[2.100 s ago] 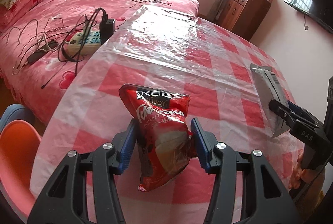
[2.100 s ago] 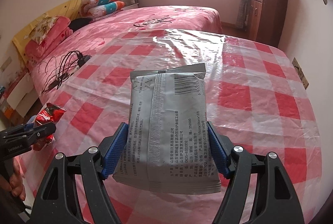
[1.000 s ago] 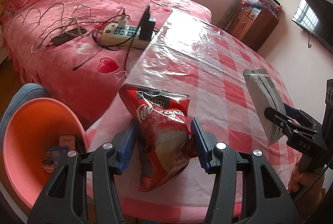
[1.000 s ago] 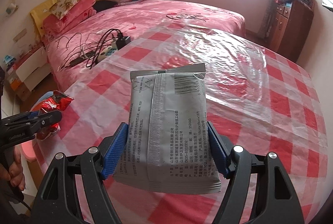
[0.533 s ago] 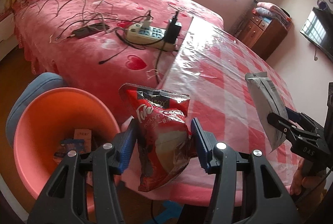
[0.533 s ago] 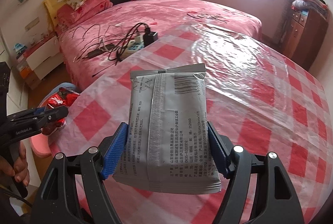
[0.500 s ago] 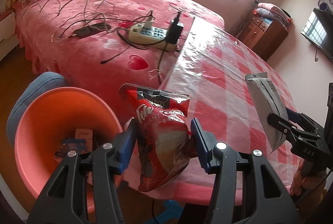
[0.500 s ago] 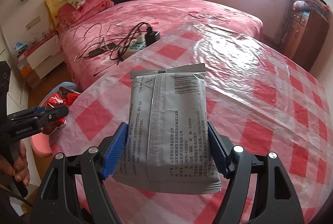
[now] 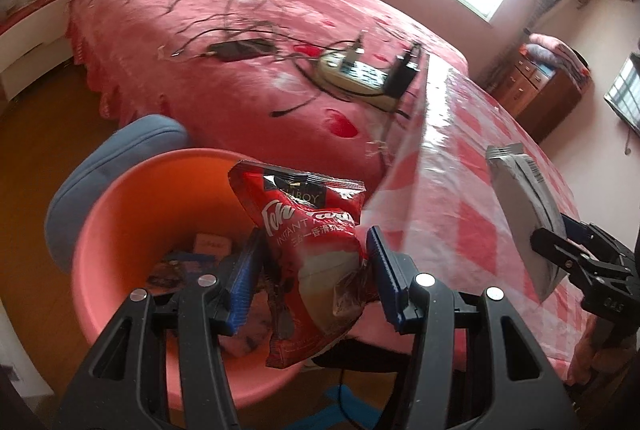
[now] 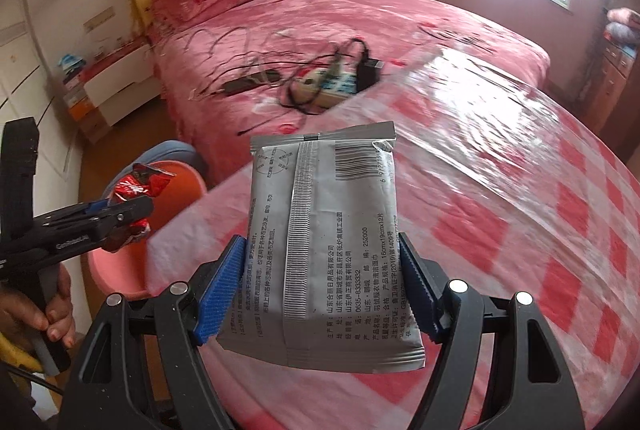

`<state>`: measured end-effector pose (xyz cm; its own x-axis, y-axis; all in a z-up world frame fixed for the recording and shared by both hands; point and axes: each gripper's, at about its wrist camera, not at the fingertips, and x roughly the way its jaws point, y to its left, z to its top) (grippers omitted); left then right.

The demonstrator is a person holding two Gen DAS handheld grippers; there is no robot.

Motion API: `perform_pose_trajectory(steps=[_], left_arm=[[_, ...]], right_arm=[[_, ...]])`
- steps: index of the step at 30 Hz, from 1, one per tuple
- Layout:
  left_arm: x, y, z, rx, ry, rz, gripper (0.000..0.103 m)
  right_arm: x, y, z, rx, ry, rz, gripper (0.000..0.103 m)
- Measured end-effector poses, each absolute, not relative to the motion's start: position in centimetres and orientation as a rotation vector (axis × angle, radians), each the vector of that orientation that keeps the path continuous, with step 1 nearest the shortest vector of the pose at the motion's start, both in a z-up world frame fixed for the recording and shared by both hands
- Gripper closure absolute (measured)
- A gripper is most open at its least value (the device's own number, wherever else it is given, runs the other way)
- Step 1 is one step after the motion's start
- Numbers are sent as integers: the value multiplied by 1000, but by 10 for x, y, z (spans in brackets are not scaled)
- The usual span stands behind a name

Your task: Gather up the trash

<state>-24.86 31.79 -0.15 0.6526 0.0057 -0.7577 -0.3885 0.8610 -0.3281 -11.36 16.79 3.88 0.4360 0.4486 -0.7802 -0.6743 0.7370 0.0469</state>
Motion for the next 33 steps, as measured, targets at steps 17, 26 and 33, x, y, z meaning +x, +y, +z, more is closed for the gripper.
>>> perform_pose_trajectory(steps=[17, 26, 33], left_arm=[[-289, 394, -46, -621, 882, 461, 38], [-283, 391, -39, -530, 875, 497, 22], [-265, 367, -20, -418, 875, 479, 19]], right_arm=[[-147, 294, 35, -385, 877, 967, 15], [-128, 252, 40, -260, 854, 879, 13], [-117, 206, 47, -180, 814, 792, 13]])
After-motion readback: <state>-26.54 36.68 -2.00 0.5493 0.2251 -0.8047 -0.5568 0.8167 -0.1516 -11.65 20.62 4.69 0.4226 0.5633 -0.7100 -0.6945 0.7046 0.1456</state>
